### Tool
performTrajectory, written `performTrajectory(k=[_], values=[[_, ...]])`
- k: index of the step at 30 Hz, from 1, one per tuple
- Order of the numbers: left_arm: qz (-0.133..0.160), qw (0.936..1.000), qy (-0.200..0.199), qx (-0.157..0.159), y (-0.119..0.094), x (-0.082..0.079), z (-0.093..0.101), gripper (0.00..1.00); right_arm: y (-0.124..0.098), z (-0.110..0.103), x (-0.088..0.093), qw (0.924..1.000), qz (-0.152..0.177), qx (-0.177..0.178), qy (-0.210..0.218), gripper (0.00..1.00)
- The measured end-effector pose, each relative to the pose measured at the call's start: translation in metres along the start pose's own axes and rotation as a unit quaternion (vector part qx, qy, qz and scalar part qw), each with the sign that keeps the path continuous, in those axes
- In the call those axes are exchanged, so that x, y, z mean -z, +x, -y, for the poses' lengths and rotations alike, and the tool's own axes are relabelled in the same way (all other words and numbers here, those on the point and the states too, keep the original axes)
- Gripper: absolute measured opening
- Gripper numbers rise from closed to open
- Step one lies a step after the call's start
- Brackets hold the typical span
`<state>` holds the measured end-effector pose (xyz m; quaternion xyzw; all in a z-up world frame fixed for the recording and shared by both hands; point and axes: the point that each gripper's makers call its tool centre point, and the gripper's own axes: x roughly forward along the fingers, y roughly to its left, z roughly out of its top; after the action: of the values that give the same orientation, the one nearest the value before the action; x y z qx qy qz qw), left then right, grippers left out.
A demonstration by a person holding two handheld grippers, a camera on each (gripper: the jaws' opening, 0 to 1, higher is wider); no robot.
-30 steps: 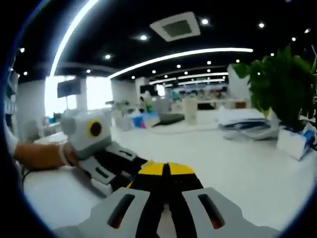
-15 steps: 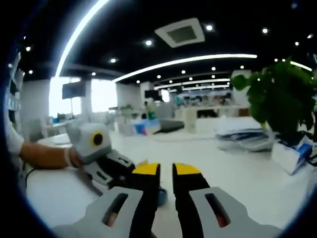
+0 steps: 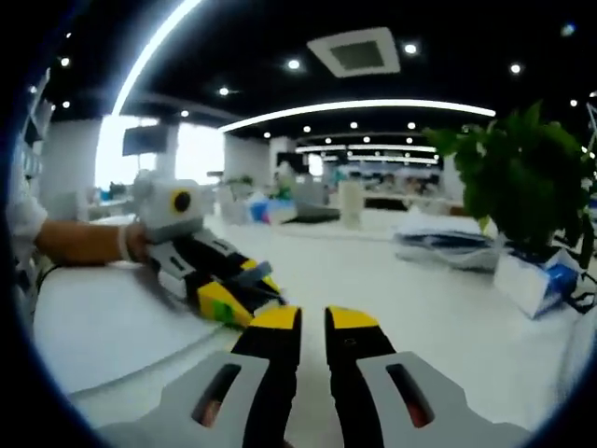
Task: Pick up the paper insert the paper into the punch align the paper edges press the punch to punch holes
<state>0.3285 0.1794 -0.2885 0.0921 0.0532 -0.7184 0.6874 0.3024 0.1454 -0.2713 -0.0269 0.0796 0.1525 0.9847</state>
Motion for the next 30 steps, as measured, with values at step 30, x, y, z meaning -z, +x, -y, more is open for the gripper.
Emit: performTrajectory(k=[30], values=[[0.005,1.0,-0.006,0.006,0.0,-0.003,0.002,0.45,-0.002,0.017,-0.002,0.9994,0.011,0.033,0.0,0.44]])
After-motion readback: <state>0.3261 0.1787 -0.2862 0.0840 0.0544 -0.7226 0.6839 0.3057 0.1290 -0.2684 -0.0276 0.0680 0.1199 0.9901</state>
